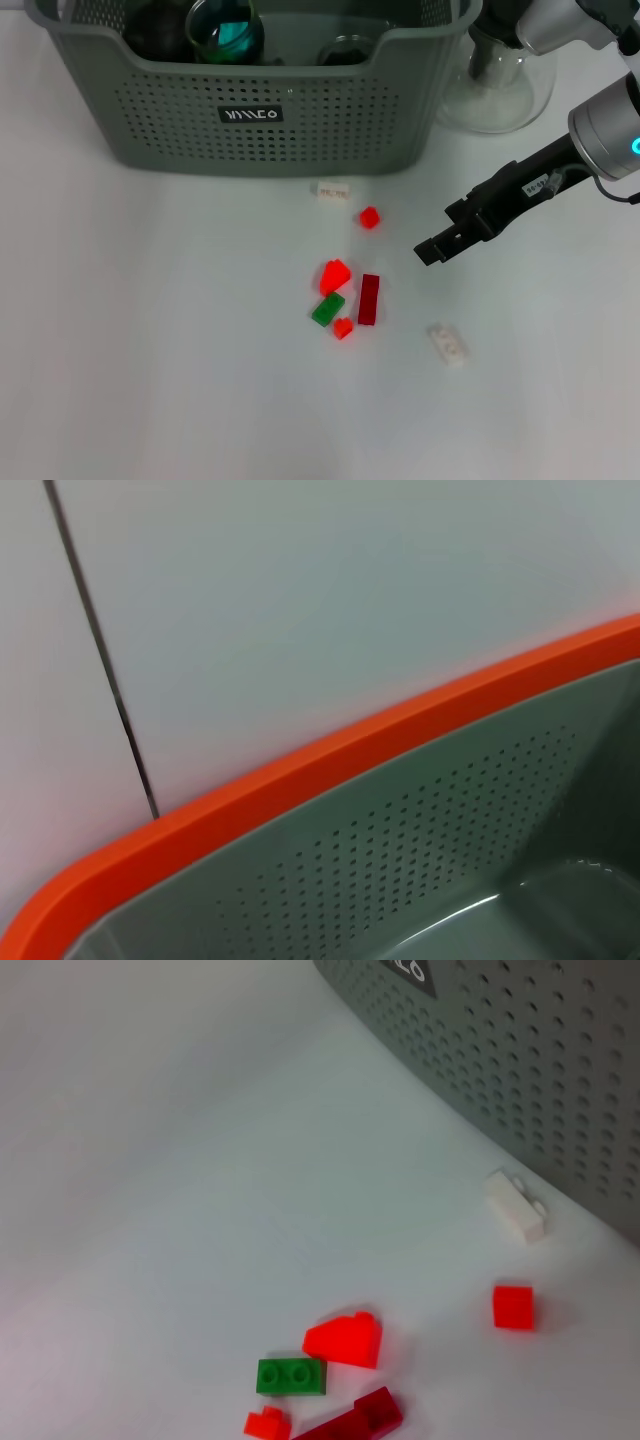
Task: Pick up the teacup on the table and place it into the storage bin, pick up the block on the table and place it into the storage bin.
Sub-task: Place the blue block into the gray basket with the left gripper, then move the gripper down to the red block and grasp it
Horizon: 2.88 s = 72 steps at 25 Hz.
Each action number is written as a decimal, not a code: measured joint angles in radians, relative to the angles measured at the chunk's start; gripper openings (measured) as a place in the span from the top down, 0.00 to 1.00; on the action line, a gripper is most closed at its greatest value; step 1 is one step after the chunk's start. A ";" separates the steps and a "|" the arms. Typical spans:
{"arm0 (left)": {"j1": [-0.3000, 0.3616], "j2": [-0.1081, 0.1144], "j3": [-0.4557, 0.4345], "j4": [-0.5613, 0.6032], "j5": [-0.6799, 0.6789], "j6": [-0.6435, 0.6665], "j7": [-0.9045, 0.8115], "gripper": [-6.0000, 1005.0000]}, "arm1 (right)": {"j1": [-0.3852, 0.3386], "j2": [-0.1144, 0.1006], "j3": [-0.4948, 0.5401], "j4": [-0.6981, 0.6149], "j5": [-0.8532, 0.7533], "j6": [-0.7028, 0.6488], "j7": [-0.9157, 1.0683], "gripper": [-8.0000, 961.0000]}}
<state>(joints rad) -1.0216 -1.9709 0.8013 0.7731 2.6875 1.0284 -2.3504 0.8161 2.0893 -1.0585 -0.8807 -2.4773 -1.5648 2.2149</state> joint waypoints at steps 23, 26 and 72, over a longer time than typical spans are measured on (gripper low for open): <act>0.284 -0.074 -0.061 0.417 -0.509 0.702 0.345 0.36 | -0.003 -0.014 0.000 -0.001 -0.002 -0.021 -0.010 0.07; 0.333 -0.096 -0.093 0.418 -0.559 0.807 0.407 0.35 | 0.000 -0.015 0.000 -0.001 -0.002 -0.019 -0.014 0.07; 0.554 -0.193 -0.093 0.203 -0.458 0.955 1.027 0.11 | 0.079 0.020 -0.325 0.247 0.192 0.489 -0.014 0.08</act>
<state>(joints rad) -0.4671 -2.1636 0.7087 0.9762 2.2295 1.9835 -1.3239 0.8949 2.1095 -1.3833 -0.6341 -2.2857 -1.0755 2.2009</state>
